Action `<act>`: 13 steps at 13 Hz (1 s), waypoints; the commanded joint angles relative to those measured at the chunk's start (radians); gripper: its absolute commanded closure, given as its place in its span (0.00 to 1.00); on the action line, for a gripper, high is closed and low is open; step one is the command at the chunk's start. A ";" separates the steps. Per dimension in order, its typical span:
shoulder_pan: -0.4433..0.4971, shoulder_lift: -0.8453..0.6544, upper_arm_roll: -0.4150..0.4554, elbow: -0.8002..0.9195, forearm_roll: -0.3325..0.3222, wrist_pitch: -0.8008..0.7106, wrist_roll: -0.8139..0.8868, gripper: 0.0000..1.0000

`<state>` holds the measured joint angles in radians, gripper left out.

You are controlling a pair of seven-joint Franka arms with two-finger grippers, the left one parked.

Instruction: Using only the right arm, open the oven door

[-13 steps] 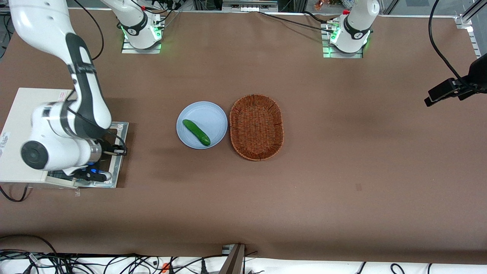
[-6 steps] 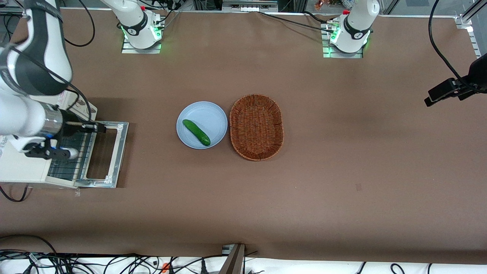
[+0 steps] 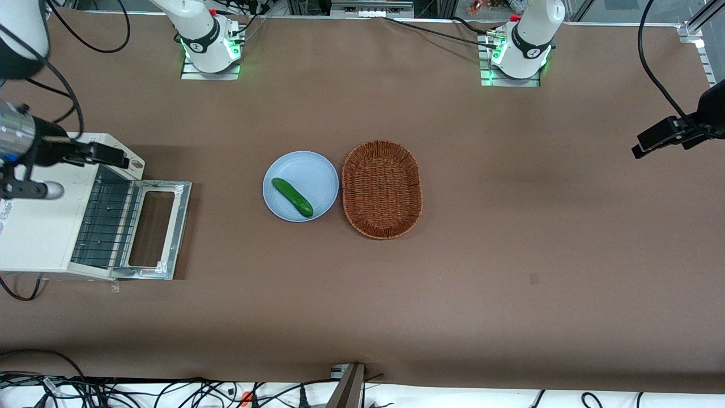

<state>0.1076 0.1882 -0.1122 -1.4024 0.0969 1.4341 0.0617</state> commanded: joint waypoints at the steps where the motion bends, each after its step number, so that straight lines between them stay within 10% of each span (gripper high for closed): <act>1: -0.002 -0.104 -0.012 -0.043 -0.016 -0.049 -0.014 0.00; 13: -0.029 -0.177 -0.027 -0.033 -0.071 -0.101 -0.102 0.00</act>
<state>0.0804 0.0084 -0.1419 -1.4523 0.0375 1.3353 -0.0213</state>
